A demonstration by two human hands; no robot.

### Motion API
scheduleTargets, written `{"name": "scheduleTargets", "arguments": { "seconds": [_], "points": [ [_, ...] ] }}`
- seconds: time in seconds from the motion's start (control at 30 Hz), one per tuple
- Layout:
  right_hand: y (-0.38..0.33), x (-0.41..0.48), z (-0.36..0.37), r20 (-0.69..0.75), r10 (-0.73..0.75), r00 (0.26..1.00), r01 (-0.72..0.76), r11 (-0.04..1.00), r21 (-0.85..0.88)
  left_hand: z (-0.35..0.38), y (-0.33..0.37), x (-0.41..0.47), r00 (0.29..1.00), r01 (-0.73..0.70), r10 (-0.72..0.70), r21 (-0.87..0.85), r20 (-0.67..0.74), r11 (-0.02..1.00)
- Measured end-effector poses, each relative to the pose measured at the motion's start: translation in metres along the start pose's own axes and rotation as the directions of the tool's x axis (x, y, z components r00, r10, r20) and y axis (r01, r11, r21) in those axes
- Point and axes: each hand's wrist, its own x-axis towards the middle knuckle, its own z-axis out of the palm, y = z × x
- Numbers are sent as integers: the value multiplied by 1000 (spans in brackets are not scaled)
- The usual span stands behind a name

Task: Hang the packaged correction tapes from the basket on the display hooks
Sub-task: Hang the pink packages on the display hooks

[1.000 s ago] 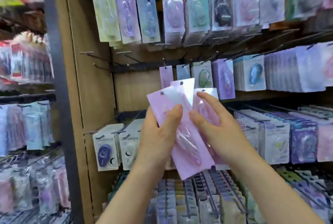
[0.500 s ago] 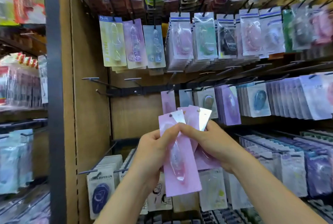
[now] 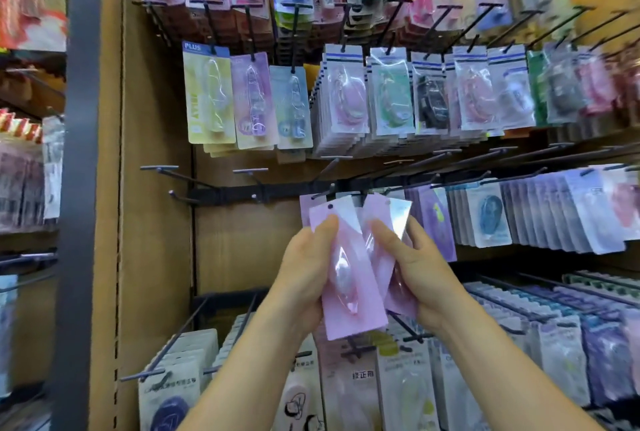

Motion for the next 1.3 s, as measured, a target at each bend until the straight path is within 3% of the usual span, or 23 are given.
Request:
{"name": "scheduleTargets", "arguments": {
  "seconds": [0.23, 0.43, 0.57, 0.93, 1.17, 1.3],
  "points": [
    [11, 2, -9, 13, -38, 999, 40, 981, -191, -2, -18, 12, 978, 71, -103, -175, -181, 982],
    [15, 5, -3, 1, -77, 997, 76, 991, -106, -2, -10, 20, 987, -88, 85, -14, -136, 996],
    [17, 7, -1, -61, -83, 995, 80, 995, -58, 2, -1, 27, 989, -108, 115, 85, -91, 991],
    [22, 6, 8, -134, -6, 991, 7, 1000, 7, -2, 17, 39, 996, 80, -71, 219, -49, 972],
    [24, 11, 16, -175, -1, 985, -2, 1000, -18, -11, 16, 56, 977, 187, -157, 227, -144, 956],
    [25, 16, 18, -191, 11, 982, -14, 1000, -16, -20, 9, 48, 975, 221, -218, 220, -40, 950]
  ]
}}
